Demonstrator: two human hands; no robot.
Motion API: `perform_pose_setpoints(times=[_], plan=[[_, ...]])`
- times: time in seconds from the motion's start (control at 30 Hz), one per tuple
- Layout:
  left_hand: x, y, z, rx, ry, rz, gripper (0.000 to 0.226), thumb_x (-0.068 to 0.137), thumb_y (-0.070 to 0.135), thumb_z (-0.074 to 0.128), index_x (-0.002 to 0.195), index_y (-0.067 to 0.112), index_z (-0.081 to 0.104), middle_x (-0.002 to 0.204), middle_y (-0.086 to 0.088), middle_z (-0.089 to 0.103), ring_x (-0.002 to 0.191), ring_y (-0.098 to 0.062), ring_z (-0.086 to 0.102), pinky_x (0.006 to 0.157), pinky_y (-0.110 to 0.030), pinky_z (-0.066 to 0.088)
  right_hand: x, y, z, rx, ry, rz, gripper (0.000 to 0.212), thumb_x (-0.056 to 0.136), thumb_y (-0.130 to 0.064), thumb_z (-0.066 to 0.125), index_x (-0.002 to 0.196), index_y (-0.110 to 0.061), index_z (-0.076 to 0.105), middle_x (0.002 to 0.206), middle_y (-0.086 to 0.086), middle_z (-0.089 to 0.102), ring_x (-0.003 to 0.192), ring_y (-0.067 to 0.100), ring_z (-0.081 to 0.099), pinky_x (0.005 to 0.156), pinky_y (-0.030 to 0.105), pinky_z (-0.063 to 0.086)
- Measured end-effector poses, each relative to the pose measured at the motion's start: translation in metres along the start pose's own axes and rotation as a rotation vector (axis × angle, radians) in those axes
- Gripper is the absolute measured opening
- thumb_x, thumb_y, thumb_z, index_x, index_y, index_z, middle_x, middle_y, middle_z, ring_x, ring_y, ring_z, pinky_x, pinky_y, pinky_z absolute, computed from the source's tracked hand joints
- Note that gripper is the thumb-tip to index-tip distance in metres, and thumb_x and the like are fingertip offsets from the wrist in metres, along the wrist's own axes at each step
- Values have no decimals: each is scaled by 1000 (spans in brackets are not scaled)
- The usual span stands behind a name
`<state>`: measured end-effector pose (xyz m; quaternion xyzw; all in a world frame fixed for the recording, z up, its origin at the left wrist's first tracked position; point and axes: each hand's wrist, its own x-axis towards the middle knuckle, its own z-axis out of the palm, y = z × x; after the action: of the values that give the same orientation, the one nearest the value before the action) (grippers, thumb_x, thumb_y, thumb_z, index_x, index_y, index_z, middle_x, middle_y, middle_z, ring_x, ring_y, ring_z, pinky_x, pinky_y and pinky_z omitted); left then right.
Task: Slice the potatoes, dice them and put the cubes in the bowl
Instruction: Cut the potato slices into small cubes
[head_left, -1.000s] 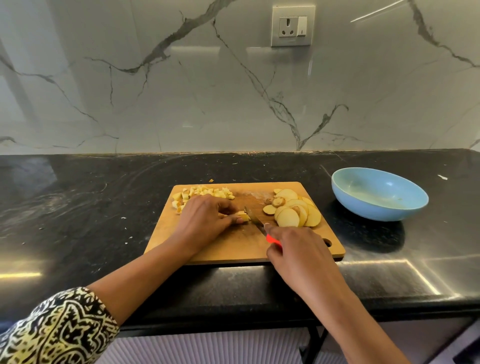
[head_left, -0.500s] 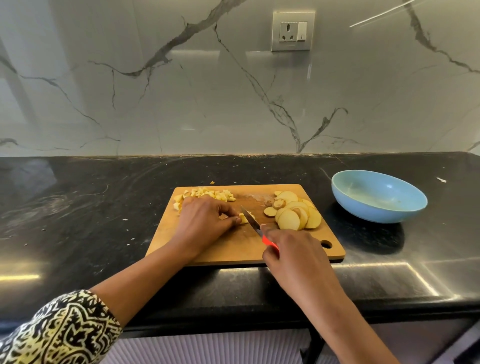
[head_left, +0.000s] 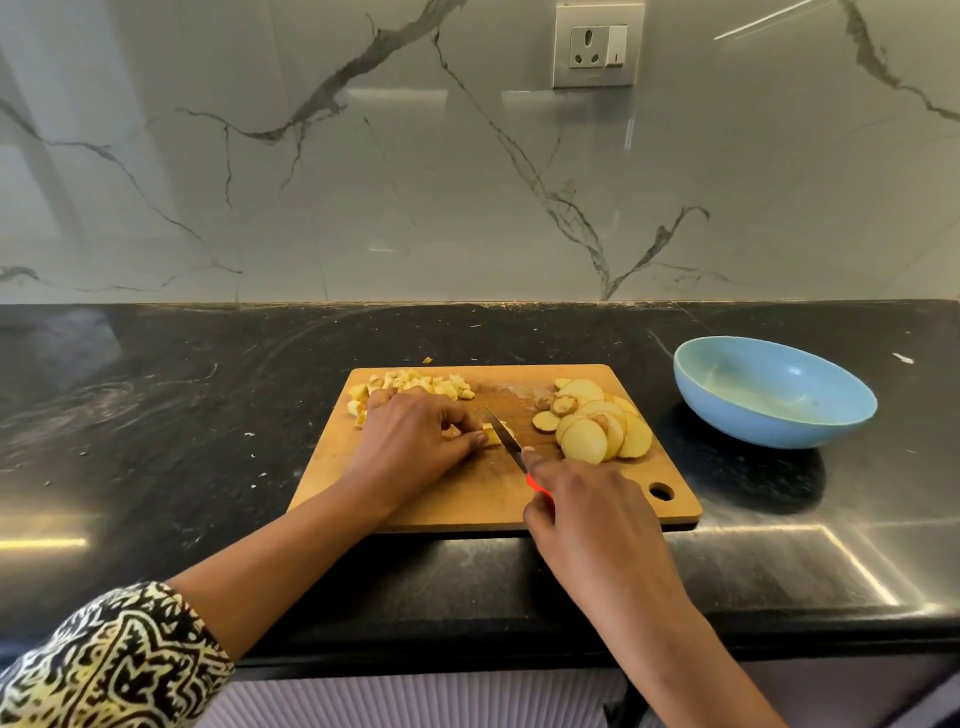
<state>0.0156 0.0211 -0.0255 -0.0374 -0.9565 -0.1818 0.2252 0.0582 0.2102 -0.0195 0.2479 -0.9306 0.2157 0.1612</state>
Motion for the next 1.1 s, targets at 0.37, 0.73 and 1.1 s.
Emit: perform_pose_setpoints(times=[0.37,0.73,1.1], plan=[[1,-2,5,-3,25,8,22,84,45,65,100,31,73,99,9,69,93,-7,51,94,-36,34,-3,-1,-3,2,-17,-1,50,99,-33,43,147,-32,31,114,-14,62,96,4,57,83,20,49],[0,0,4,-1,46,50,20,83,45,67,97,32,74,97,11,71,89,-6,49,86,-30,30,16,-8,2,-95,-114,-43,35,100,-26,43,134,-23,49,110,-4,60,92,13,55,73,25,44],[-3,0,-2,-145,5,-27,25,79,42,72,101,31,70,93,14,71,90,1,63,104,-40,38,4,0,-14,10,-12,7,47,98,-29,46,144,-33,38,114,-13,64,80,1,50,69,15,40]])
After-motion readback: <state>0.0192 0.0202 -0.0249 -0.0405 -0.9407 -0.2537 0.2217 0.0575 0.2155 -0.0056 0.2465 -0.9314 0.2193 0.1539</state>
